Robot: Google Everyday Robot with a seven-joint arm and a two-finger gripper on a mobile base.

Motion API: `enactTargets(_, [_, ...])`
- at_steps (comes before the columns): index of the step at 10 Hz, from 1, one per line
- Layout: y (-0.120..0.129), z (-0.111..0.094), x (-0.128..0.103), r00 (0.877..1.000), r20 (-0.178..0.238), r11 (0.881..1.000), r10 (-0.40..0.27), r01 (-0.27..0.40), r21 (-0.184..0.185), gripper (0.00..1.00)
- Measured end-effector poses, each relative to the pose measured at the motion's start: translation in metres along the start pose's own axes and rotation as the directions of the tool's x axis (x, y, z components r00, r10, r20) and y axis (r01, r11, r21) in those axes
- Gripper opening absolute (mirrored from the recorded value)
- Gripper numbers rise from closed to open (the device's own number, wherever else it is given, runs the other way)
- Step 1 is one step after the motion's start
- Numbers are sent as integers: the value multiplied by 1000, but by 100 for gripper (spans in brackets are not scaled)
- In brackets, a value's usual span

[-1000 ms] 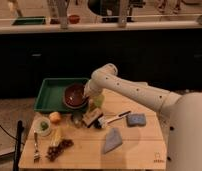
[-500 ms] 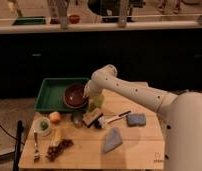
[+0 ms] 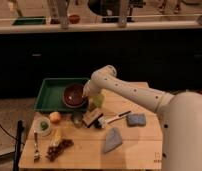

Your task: Stack bowls into tray

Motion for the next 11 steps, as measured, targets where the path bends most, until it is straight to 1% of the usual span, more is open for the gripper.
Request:
enactTargets(1, [-15,4,3,1000,3,1000,-16,16,17,0])
enactTargets(2, [-23,6,3,1000,8,999,-27,27,26,0])
enactTargets(3, [-28,8,4,999,14,999,-35,35,32,0])
enactTargets(6, [-46,21,6,997,53,997,-58,55,57,0])
enactTargets(11, [-57,37,16,994,96,996,-56,48,79,0])
